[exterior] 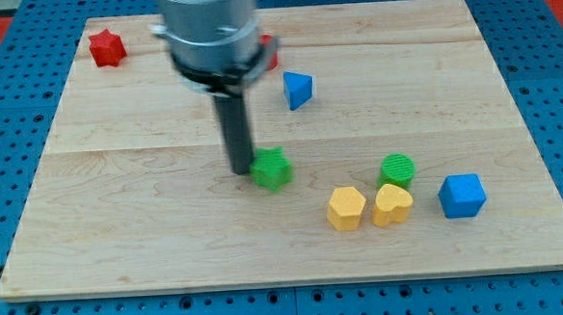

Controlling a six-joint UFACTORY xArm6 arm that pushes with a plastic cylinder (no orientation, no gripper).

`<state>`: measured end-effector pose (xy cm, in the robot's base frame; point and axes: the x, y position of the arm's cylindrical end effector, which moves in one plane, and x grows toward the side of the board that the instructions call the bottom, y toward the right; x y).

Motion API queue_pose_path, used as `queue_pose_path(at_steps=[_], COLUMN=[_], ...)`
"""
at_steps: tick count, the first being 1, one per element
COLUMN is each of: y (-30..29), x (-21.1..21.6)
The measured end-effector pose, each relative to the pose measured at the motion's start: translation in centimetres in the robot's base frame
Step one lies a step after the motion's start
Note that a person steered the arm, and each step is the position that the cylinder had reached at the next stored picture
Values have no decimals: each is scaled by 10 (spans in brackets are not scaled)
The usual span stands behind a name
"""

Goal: Push the red circle close to the left of the blue triangle

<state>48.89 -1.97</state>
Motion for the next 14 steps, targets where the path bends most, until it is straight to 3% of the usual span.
queue_pose_path(at_steps=[1, 2, 3, 4, 6, 8, 9, 10, 11, 13, 14], y=[53, -41, -107, -62, 110, 184, 206, 225, 151, 146, 157], x=[7, -29, -114, -166, -110, -58, -36, -105, -118, -40, -69])
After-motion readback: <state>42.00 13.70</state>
